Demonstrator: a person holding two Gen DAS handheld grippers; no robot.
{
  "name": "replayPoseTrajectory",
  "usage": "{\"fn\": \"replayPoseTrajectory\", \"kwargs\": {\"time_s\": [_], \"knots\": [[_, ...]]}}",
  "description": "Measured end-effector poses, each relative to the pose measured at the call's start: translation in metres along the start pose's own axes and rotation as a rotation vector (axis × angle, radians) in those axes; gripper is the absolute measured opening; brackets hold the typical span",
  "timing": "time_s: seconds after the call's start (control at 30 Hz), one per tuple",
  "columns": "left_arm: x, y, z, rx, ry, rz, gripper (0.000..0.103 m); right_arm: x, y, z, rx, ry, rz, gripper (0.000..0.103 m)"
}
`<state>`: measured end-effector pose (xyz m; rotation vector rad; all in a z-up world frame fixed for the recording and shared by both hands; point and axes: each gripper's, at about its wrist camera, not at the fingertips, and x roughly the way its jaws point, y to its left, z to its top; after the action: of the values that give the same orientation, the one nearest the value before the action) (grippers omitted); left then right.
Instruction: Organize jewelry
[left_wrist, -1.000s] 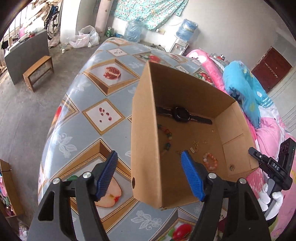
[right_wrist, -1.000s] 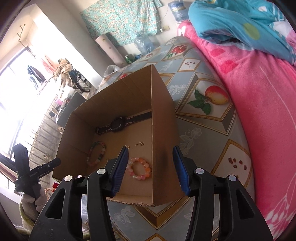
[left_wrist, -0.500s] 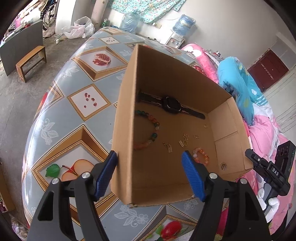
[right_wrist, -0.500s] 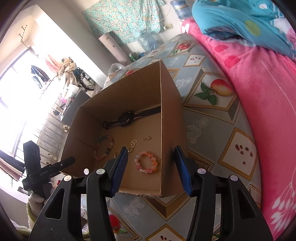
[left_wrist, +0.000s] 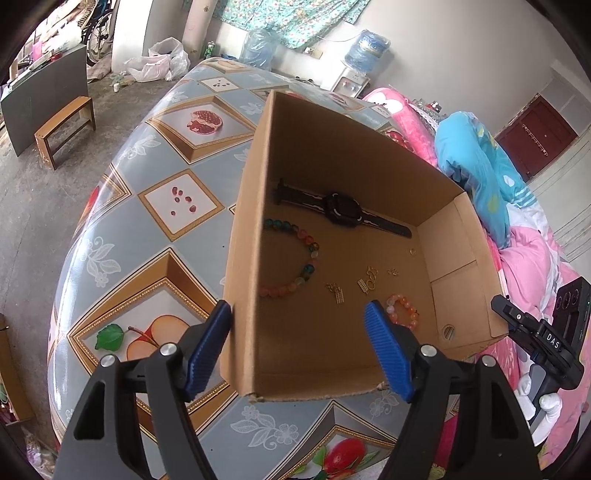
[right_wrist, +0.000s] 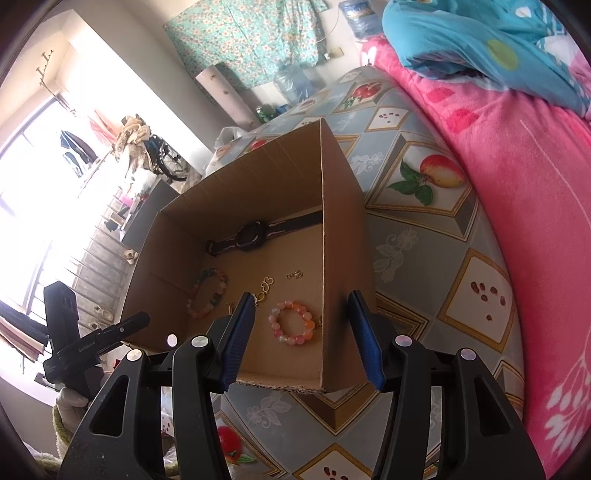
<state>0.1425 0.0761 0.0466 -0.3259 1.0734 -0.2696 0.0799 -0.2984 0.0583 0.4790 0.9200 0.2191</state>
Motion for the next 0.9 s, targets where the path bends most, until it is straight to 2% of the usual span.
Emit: {"fn": "replayPoseTrajectory", "kwargs": {"time_s": [0.33, 0.7, 0.9], "knots": [[0.001, -0.005, 0.0, 0.015, 0.0, 0.02, 0.073, 0.0, 0.001, -0.001, -0.003, 0.0, 0.002, 0.052], [0.005, -0.016, -0.002, 0.068, 0.0, 0.078, 0.074, 0.001, 0.003, 0.002, -0.028, 0.007, -0.013, 0.054], [0.003, -0.022, -0.005, 0.077, 0.006, 0.076, 0.075, 0.0, 0.002, 0.002, -0.044, 0.005, -0.028, 0.055]]}}
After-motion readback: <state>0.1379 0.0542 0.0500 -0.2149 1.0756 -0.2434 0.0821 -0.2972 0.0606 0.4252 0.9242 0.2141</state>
